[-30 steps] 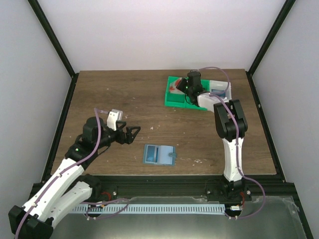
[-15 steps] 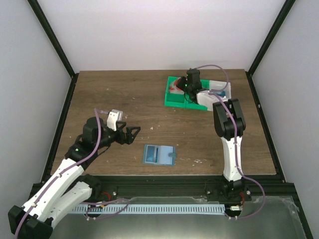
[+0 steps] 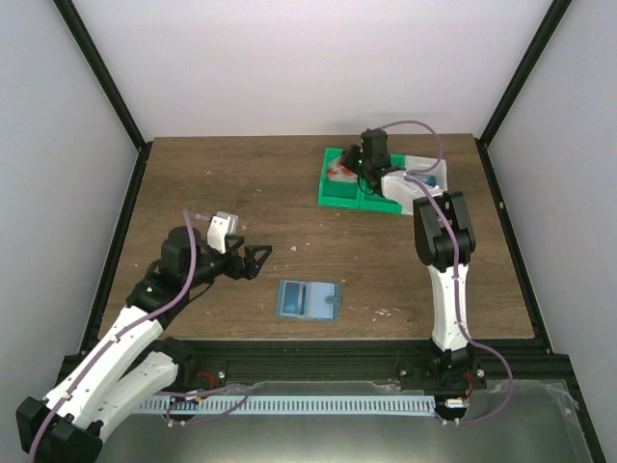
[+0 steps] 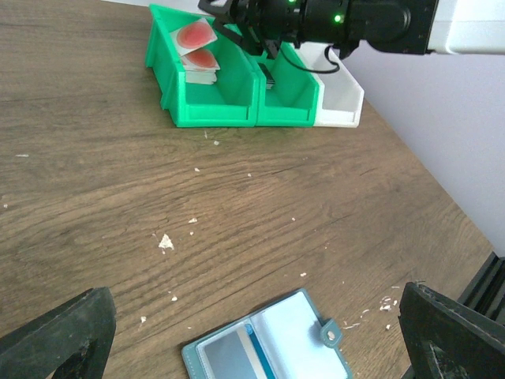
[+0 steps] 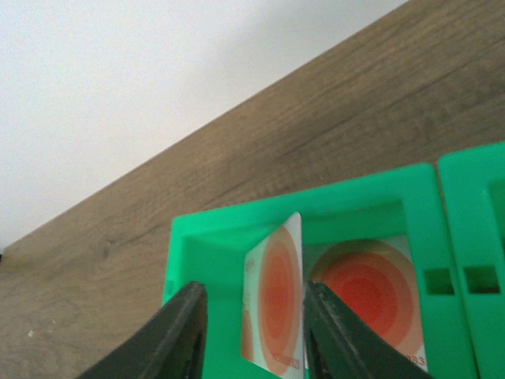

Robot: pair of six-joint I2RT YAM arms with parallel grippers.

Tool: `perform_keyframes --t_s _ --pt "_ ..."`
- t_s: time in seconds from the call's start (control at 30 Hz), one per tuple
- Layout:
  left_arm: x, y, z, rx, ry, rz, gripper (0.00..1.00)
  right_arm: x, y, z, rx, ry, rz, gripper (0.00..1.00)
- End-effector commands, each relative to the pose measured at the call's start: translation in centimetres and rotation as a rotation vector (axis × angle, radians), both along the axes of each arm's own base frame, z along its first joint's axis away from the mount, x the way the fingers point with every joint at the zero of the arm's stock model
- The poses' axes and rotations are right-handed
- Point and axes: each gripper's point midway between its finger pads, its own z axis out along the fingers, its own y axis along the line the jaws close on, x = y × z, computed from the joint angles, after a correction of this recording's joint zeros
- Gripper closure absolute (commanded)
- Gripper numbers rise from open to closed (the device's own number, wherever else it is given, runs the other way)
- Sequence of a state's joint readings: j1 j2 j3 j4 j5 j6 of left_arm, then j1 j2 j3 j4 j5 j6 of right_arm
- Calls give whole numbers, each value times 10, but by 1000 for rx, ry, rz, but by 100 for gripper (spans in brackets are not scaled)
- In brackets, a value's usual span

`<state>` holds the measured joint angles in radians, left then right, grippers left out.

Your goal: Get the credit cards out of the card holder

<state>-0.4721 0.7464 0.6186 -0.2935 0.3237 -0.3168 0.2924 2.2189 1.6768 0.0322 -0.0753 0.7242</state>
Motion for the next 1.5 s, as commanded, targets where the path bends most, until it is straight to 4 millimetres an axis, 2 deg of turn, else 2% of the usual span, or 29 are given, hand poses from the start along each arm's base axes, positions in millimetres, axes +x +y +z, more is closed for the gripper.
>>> perform_keyframes --t_s 0.0,0.17,0.3,0.43,0.53,0.63,0.73,0.83,1.03,1.17,1.33,1.47 --pt "1 0 -3 11 -1 2 0 6 -7 52 -31 -70 4 50" --pt "2 0 -6 15 11 8 0 -3 -10 79 -64 -86 30 40" --pt "1 -3 -7 8 27 -9 0 -27 -4 89 -61 -66 104 38" --pt "-2 -8 -9 -4 50 -40 0 -67 5 86 -25 -10 200 39" --pt "-2 -16 -13 -13 87 -78 0 -100 3 90 -1 -2 227 39" --pt "-3 -26 -21 -34 163 -117 1 -147 3 95 69 -9 259 40" --pt "-4 -35 -22 -81 208 -150 8 -189 4 89 116 11 296 40" --pt "-5 -40 -22 -145 232 -158 11 -224 7 84 123 25 344 40" --pt "-6 -47 -33 -229 296 -159 18 -284 16 67 104 80 411 41" --pt "-9 -51 -41 -295 330 -181 21 -329 30 41 102 138 472 45" --pt "-13 -48 -67 -325 392 -152 21 -366 42 17 113 200 513 51" --pt "-19 -50 -89 -324 450 -167 26 -382 55 3 100 232 541 55"
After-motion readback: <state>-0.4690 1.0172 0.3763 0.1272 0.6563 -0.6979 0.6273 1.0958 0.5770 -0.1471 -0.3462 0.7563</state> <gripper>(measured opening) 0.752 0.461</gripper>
